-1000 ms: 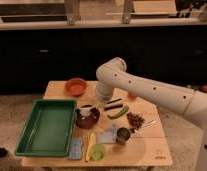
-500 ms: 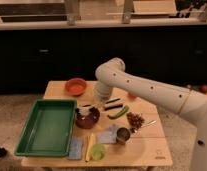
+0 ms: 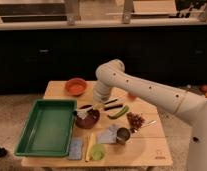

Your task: Place brush in purple bowl

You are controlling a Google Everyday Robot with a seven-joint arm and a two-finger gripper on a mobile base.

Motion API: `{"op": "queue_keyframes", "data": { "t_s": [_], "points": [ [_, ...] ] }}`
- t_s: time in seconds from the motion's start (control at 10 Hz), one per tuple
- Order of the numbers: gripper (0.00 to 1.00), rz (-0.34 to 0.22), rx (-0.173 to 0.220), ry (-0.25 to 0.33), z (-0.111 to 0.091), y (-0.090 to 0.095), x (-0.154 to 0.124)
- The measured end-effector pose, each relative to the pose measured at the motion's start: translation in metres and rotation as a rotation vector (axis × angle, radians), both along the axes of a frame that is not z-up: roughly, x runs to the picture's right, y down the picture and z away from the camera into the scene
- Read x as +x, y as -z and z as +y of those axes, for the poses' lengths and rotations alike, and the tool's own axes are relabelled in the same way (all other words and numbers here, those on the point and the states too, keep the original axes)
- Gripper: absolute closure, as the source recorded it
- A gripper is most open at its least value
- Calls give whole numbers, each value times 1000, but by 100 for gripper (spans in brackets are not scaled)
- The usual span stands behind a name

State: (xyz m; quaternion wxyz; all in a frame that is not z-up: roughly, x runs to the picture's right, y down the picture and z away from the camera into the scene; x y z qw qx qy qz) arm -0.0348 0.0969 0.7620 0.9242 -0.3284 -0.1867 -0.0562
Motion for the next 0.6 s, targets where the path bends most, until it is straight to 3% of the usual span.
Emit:
{"op": "queue_keyframes", "data": {
  "t_s": [0.6],
  "points": [
    [97, -73, -48, -2, 17, -13, -15]
  ]
}}
